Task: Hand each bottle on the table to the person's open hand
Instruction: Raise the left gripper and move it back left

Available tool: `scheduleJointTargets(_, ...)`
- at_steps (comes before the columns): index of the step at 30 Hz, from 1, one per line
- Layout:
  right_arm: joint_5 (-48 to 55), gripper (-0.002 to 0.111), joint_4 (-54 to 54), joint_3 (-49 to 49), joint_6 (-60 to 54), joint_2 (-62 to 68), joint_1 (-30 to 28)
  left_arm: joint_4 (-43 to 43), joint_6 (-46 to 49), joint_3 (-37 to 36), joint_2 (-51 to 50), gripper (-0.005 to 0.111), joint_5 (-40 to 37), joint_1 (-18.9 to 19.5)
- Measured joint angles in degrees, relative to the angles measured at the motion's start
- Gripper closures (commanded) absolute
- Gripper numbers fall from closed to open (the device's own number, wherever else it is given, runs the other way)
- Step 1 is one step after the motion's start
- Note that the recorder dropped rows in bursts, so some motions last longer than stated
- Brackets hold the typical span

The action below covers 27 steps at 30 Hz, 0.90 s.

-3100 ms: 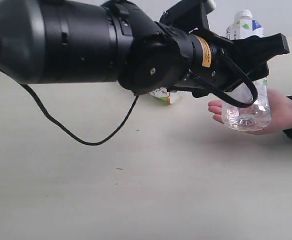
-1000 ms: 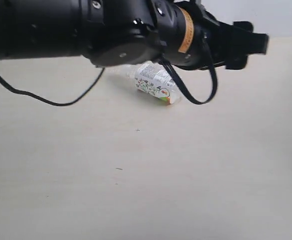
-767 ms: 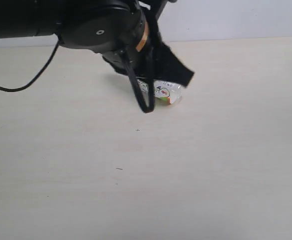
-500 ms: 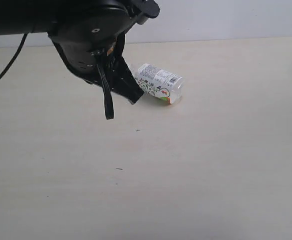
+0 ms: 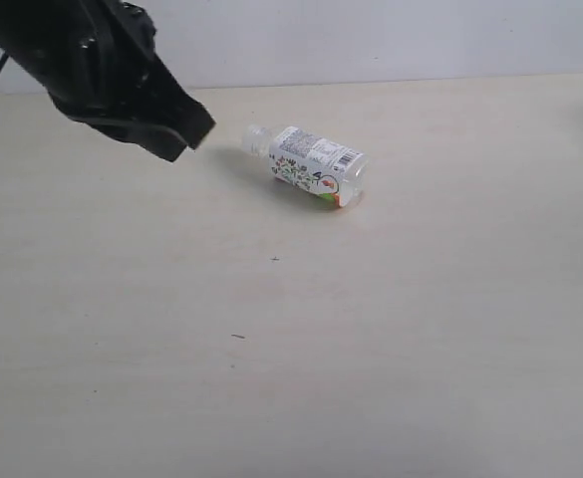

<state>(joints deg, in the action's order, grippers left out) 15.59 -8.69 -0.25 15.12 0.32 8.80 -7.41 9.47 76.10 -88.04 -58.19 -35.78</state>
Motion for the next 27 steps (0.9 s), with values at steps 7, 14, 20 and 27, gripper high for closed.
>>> scheduleJointTargets(7, 0.0, 0.108, 0.0, 0.0, 0.0, 0.0, 0.0, -9.9, 7.9, -7.7, 5.9, 0.107, 4.5, 11.9)
scheduleJointTargets(14, 0.0, 0.108, 0.0, 0.0, 0.0, 0.0, 0.0, -13.1, 8.4, -11.9, 13.0, 0.107, 13.2, 12.7)
scheduleJointTargets(20, 0.0, 0.108, 0.0, 0.0, 0.0, 0.0, 0.0, -13.5, 8.5, -12.0, 16.7, 0.107, 13.3, 12.7)
scheduleJointTargets(27, 0.0, 0.108, 0.0, 0.0, 0.0, 0.0, 0.0, -14.9, 8.6, -12.0, 17.7, 0.107, 13.3, 12.7)
